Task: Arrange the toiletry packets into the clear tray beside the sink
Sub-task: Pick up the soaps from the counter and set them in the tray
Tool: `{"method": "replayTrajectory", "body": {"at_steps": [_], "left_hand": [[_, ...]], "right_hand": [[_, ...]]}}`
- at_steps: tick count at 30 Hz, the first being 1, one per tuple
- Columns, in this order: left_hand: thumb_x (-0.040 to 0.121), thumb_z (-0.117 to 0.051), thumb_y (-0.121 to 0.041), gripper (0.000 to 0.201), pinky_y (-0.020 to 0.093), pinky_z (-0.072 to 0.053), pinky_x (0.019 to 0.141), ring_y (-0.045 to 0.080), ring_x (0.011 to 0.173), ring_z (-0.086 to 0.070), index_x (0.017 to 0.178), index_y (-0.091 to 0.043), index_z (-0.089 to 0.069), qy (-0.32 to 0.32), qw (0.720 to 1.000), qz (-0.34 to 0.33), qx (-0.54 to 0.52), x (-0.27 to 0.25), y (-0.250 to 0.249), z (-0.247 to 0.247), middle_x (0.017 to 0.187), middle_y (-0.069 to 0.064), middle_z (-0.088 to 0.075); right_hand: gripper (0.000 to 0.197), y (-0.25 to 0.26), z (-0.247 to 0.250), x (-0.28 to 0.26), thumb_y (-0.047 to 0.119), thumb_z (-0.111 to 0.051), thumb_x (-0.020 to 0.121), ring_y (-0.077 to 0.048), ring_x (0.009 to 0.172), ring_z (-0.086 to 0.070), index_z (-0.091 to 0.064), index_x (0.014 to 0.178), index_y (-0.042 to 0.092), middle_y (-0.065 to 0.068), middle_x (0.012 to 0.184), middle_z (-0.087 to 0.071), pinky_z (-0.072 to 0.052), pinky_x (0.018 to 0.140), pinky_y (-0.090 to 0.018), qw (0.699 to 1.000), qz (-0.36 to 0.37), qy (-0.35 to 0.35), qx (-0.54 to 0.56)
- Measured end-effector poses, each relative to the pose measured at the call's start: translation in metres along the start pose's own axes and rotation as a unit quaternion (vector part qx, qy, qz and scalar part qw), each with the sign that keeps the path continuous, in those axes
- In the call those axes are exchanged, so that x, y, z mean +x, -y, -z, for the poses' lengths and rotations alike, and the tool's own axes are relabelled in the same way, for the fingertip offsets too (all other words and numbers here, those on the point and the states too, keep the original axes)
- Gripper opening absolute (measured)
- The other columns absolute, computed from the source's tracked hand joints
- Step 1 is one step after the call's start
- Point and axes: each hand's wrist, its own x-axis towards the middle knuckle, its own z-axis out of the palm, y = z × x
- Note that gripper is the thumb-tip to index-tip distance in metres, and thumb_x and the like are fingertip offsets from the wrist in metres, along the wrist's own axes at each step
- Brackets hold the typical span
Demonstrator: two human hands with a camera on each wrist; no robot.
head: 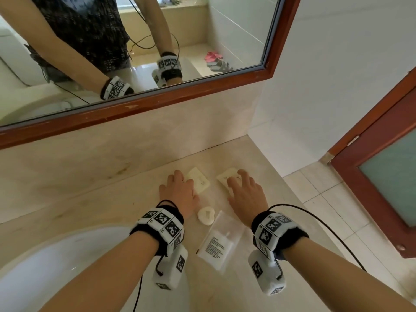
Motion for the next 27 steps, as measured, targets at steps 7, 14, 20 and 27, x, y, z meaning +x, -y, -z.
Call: {"method": "replayTrajectory", "body": {"at_steps": [7, 14, 20, 27], "left_hand": [[0.083, -0.058, -0.029, 0.049, 0.038, -0.046, 0.089, 0.026, 0.115, -0.047, 0.126, -0.014, -0.039, -0.029, 0.999, -0.013, -0.005, 0.003, 0.001, 0.0, 0.125, 0.009, -0.051], [0.081, -0.063, -0.034, 0.05, 0.037, -0.046, 0.09, 0.025, 0.111, -0.051, 0.122, -0.016, -0.041, -0.029, 0.999, -0.019, -0.027, -0.005, 0.011, 0.0, 0.121, 0.007, -0.054], [0.085, -0.062, -0.024, 0.034, 0.035, -0.047, 0.09, 0.024, 0.108, -0.055, 0.115, -0.017, -0.049, 0.008, 0.998, -0.019, -0.059, -0.022, 0.028, 0.011, 0.118, 0.006, -0.058], [0.088, -0.054, -0.017, 0.02, 0.032, -0.048, 0.086, 0.023, 0.104, -0.058, 0.108, -0.017, -0.056, -0.032, 0.997, 0.002, -0.064, -0.062, 0.053, 0.039, 0.113, 0.004, -0.061]], "right_hand": [[0.057, 0.004, 0.0, 0.005, 0.027, -0.05, 0.09, -0.031, 0.124, -0.041, -0.027, 0.143, 0.025, -0.011, 0.15, -0.025, -0.045, 0.095, -0.041, 0.999, -0.028, 0.022, -0.034], [0.078, 0.01, 0.004, 0.013, 0.019, -0.067, 0.08, -0.032, 0.121, -0.036, -0.023, 0.143, 0.027, -0.012, 0.142, -0.025, -0.049, 0.093, -0.042, 0.992, -0.097, 0.064, 0.047], [0.077, 0.017, 0.019, 0.007, 0.005, -0.062, 0.078, -0.033, 0.121, -0.035, -0.024, 0.142, 0.023, -0.015, 0.14, -0.026, -0.048, 0.094, -0.039, 0.993, -0.093, 0.065, 0.034], [0.069, 0.062, 0.046, -0.007, 0.001, -0.057, 0.079, -0.033, 0.124, -0.033, -0.029, 0.14, 0.018, -0.014, 0.144, -0.024, -0.048, 0.094, -0.038, 0.999, 0.021, 0.024, 0.028]]}}
